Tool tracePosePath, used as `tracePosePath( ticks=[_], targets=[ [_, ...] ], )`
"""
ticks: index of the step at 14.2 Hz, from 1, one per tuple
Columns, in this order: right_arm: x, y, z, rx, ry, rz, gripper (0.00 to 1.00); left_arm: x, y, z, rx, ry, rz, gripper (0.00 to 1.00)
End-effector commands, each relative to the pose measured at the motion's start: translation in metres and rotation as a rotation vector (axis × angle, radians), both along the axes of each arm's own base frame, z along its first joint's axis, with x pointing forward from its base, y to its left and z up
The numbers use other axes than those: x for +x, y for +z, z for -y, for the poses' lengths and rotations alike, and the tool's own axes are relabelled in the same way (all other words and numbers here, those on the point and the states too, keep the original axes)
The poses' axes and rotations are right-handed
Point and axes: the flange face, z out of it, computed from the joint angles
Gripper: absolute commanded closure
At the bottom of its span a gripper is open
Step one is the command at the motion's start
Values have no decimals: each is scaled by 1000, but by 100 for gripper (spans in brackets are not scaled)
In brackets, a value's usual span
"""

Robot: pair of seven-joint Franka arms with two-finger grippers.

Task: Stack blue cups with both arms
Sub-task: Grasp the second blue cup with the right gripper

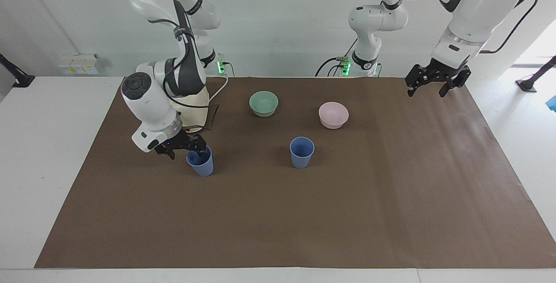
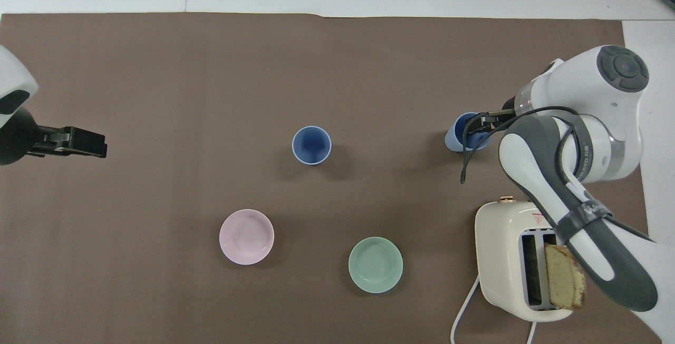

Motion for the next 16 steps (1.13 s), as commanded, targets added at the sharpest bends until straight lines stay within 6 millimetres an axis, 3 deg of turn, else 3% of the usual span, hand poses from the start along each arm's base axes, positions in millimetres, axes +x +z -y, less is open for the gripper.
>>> tracePosePath(
  ticks=[1, 2, 3, 4, 6, 7, 11, 16],
  targets=[
    [-9, -6, 3, -13, -3, 1, 0, -9, 39, -2, -24, -11, -5, 0],
    [-9, -6, 3, -17, 2, 1, 0, -11, 45, -3, -23, -10, -8, 0],
    [-9, -6, 3, -18, 4, 3, 6, -13, 48, -4, -15, -15, -27, 0],
    [-9, -7, 3, -18, 3, 2, 36, -15, 54, -4, -12, -17, -24, 0],
    [-9, -7, 2, -17, 3, 3, 84, -15, 58, -3, -27, -17, 1, 0],
    [-8, -6, 3, -17, 0, 6, 100, -16, 57, -3, -26, -5, -4, 0],
    [-3, -5, 3, -15, -3, 17, 100, -17, 58, 1, -23, -24, 0, 0],
    [13, 22, -11, -30, 28, 60, 100, -19, 57, -1, -22, -14, -20, 0]
  ],
)
